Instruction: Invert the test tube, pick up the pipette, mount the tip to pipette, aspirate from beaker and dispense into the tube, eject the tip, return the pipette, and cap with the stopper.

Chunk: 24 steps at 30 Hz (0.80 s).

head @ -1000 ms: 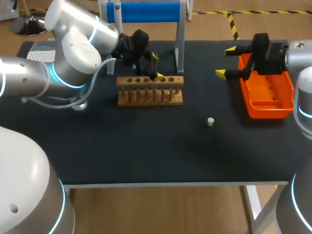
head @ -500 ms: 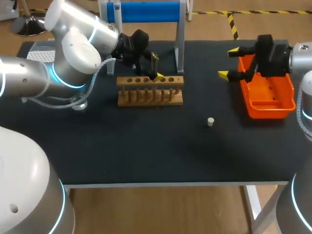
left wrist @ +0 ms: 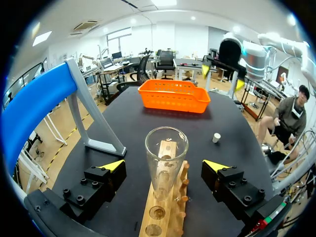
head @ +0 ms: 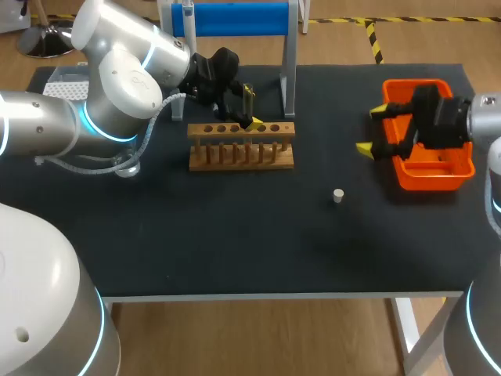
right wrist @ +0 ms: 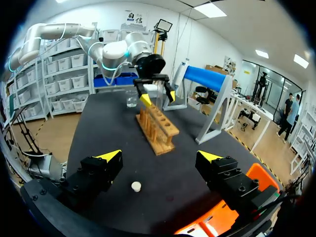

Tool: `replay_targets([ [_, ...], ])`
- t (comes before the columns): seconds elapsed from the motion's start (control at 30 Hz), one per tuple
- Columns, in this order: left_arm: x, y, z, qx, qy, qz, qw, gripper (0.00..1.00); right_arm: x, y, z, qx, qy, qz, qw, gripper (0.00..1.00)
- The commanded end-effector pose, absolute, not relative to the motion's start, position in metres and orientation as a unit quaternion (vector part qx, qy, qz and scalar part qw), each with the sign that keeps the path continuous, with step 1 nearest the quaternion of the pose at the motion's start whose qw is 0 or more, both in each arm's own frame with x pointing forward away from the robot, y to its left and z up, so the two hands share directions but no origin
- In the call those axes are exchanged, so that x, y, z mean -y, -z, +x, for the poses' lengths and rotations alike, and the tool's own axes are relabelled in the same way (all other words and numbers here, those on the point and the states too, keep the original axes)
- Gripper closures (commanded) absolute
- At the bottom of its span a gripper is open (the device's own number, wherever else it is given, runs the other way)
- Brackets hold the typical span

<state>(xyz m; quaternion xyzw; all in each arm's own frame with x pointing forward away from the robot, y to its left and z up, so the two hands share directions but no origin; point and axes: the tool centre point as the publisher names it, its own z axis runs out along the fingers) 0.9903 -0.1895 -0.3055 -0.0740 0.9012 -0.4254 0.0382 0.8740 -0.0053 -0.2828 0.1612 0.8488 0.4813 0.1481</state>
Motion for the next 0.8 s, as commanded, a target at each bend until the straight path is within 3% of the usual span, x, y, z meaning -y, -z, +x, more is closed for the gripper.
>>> replay_targets([
  [0.03, 0.189, 0.305, 0.991, -0.902, 0.424, -0.074, 0.036, 0.00, 0.012, 0.301, 0.857, -0.850, -0.477, 0.167, 0.147, 0.00],
  [0.8, 0.189, 0.305, 0.991, -0.902, 0.424, -0.074, 0.036, 0.00, 0.005, 0.372, 0.820, -0.852, -0.478, 0.181, 0.114, 0.00],
])
